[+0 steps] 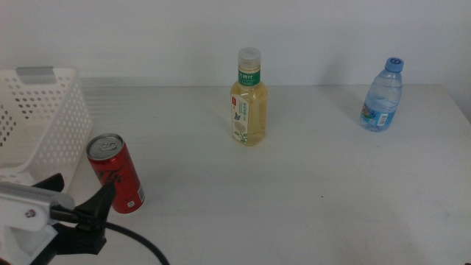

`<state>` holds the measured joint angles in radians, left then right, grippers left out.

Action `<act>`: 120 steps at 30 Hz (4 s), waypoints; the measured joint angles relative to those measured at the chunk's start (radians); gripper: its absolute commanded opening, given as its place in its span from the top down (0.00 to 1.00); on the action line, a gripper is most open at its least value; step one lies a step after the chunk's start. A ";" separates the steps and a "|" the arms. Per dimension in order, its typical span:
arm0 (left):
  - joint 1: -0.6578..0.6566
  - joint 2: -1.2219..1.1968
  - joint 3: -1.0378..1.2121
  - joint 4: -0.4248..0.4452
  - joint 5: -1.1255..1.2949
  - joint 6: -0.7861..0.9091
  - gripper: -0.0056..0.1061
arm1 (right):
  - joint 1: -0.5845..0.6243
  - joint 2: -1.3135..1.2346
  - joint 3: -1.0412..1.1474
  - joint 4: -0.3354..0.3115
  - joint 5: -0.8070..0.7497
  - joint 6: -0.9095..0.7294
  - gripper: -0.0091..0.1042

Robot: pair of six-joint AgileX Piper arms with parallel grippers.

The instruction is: Use arms to grab the bottles and put them into the dustbin to the left of the table.

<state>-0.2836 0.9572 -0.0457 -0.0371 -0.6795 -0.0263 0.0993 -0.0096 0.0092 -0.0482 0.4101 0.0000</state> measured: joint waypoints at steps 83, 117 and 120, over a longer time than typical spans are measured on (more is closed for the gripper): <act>0.000 0.532 -0.206 -0.025 -0.192 -0.133 0.92 | 0.000 0.000 0.000 0.000 0.000 0.000 0.32; 0.337 0.367 -1.091 -0.078 1.548 0.189 0.92 | 0.000 0.000 0.000 0.000 0.000 0.000 0.32; 0.391 0.442 -1.188 -0.091 1.619 0.236 0.92 | 0.000 0.000 0.000 0.000 0.000 0.000 0.32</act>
<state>0.1071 1.3991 -1.2339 -0.1283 0.9400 0.2092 0.0993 -0.0096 0.0092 -0.0482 0.4101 0.0000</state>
